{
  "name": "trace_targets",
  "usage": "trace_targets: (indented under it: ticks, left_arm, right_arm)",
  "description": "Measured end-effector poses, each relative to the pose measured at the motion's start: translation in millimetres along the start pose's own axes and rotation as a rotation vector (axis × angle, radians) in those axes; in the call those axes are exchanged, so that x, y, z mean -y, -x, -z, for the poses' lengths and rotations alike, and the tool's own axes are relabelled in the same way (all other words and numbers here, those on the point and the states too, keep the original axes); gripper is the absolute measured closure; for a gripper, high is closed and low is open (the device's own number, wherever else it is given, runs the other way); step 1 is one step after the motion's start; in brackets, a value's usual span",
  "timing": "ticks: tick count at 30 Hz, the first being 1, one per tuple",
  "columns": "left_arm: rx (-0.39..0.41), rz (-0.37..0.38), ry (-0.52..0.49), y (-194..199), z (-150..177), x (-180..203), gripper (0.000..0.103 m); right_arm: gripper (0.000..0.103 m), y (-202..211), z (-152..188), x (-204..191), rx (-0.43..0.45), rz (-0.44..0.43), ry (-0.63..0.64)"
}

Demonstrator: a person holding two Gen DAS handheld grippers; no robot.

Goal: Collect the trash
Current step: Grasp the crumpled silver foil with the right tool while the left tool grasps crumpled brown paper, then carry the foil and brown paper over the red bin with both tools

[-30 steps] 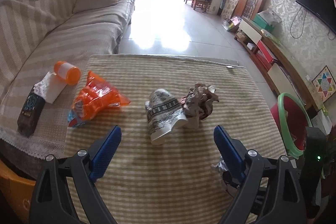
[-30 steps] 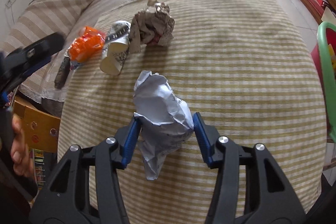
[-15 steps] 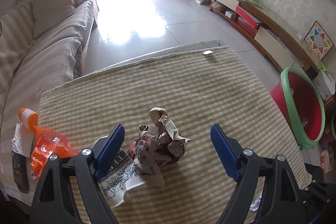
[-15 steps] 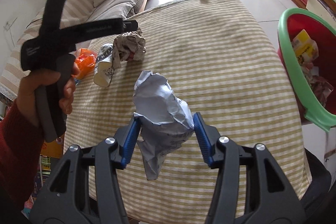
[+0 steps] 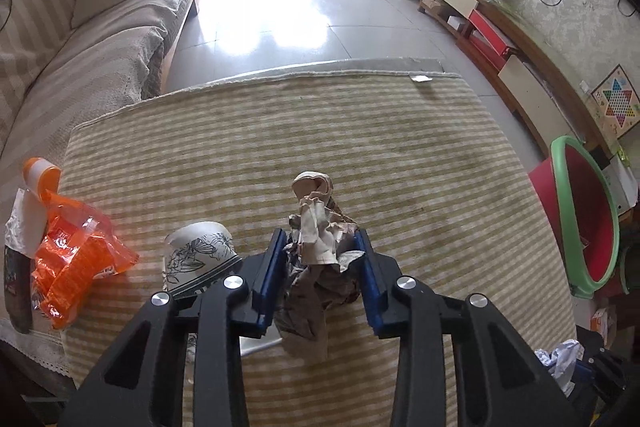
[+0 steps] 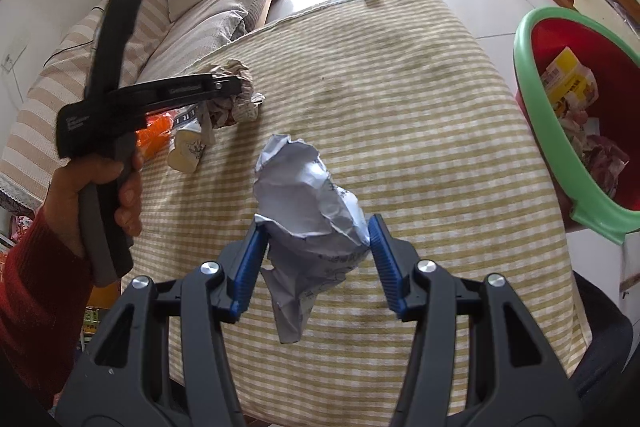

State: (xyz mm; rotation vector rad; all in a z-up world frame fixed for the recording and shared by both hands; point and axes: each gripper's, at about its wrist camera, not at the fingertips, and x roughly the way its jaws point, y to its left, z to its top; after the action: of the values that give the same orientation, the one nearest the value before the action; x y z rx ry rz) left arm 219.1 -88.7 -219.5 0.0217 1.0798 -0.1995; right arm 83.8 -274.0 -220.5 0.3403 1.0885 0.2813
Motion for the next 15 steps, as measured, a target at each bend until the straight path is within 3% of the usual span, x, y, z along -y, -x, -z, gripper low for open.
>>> trace_targets:
  ticks: [6,15]
  left_arm:
    - [0.092,0.020,0.040,53,10,6,0.071]
    - [0.191,0.020,0.021,118,28,30,0.071]
  right_arm:
    - [0.053,11,-6,-8,0.045,0.017,0.030]
    - [0.053,41,-16,-16,0.136,0.026,0.058]
